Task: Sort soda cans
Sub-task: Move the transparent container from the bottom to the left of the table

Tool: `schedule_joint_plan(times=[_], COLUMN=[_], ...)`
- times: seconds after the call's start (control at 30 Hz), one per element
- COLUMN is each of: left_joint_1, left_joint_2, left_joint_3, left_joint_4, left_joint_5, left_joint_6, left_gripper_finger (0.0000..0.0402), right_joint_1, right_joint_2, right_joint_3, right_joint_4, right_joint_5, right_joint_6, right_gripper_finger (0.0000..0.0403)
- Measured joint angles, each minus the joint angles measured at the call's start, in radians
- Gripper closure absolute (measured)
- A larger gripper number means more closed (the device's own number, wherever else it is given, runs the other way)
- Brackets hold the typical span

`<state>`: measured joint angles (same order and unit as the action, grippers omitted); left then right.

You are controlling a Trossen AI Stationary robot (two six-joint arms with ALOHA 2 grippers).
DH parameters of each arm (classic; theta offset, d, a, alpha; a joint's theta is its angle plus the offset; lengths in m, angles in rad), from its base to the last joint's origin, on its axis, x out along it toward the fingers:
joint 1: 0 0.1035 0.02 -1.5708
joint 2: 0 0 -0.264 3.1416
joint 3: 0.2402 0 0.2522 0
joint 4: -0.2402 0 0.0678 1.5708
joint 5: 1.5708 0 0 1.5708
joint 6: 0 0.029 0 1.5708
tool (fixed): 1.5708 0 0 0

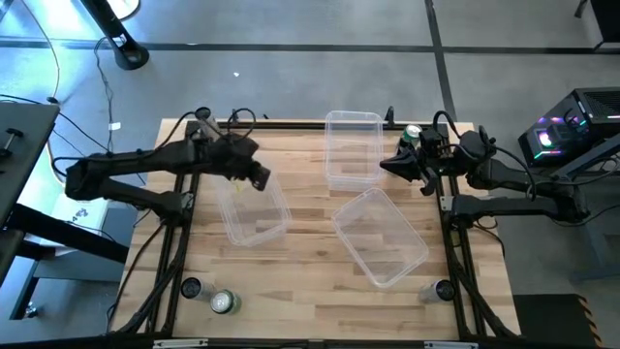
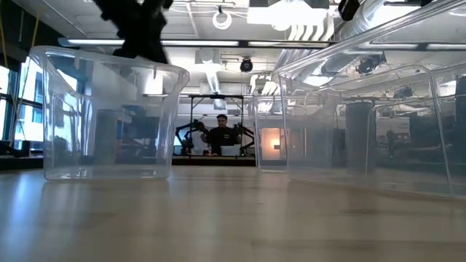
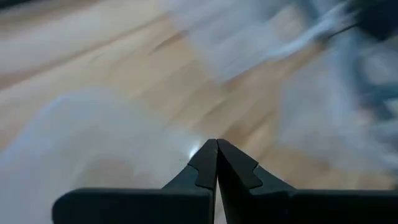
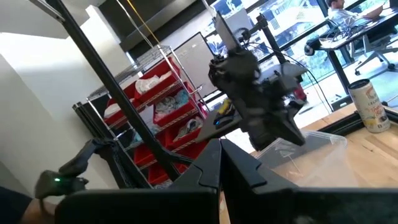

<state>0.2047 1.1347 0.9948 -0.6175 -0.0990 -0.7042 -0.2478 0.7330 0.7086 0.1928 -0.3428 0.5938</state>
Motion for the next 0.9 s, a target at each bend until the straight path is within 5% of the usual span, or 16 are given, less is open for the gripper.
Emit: schedule_joint_plan(times=[0.37, 0.67, 0.9], left_joint_1=[-0.065, -0.078, -0.182], left_joint_2=[0.317, 0.492, 0.497], left_joint_3=[0.178, 0.326, 0.33], left_joint_4=[0.067, -0.173, -0.309], left_joint_5=[0.072, 0.048, 0.011], left_joint_6=[0.038, 0.201, 0.186], left_gripper_finger=[0.0401, 0.0401, 0.0401], right_joint_1=[0.0, 0.0, 0.0], right_joint_2=[0.0, 0.0, 0.0], right_joint_3=[0.0, 0.0, 0.0], right_joint_4=[0.0, 0.0, -0.002], right_joint_5=[0.101, 0.101, 0.101], right_joint_6=[-0.035, -0.028, -0.027], right_gripper_finger=[0.0402, 0.0402, 0.0402])
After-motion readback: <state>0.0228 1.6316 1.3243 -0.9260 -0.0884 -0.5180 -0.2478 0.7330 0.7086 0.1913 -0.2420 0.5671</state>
